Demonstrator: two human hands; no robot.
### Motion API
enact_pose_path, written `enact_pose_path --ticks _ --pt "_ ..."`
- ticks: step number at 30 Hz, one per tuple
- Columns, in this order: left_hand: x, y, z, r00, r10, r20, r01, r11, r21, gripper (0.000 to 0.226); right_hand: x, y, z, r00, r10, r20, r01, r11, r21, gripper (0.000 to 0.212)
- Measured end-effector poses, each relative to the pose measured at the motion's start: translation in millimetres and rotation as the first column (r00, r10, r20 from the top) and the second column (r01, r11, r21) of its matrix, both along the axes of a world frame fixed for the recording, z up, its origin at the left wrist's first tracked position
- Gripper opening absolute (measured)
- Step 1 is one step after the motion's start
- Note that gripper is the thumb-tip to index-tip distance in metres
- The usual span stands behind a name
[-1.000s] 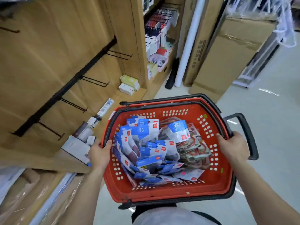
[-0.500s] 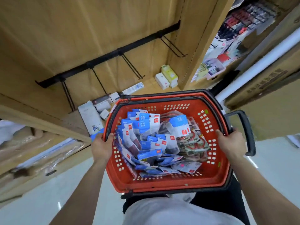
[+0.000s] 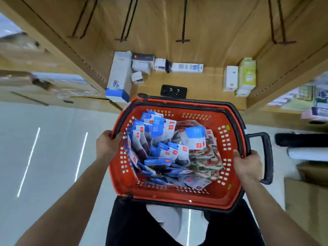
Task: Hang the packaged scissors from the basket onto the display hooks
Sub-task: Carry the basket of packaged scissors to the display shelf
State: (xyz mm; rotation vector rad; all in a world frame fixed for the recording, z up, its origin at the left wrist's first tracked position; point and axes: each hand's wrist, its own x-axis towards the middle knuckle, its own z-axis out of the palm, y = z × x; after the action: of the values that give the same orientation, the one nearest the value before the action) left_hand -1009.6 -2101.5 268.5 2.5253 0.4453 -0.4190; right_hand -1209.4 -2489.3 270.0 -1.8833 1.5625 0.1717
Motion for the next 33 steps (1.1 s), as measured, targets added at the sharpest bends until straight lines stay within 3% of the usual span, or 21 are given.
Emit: enact_pose_path --ticks 9,18,27,33 --pt "15.1 2.9 -167.9 0.996 0.034 -0.087 -0.038 0.998 -0.047 0.032 26.7 1.6 -158.3 1.000 -0.004 -0.030 0.004 1.000 -0.020 0.043" --pt "69.3 9.5 -293.8 1.000 -0.013 -0.026 0.010 0.994 -0.108 0.026 65.3 31.5 -287.8 0.996 -0.086 0.008 0.086 0.995 -0.053 0.044" --pt "110.3 17.3 -361.8 0.987 -0.089 0.132 0.100 0.992 -0.078 0.032 97.7 28.5 -342.7 0.993 -0.035 0.110 0.064 0.959 -0.275 0.057" --pt "107.1 17.9 -366.5 0.967 -0.153 0.206 0.172 0.982 -0.079 0.046 100.5 38.3 -355.2 0.987 0.155 0.040 -0.123 0.894 -0.431 0.066"
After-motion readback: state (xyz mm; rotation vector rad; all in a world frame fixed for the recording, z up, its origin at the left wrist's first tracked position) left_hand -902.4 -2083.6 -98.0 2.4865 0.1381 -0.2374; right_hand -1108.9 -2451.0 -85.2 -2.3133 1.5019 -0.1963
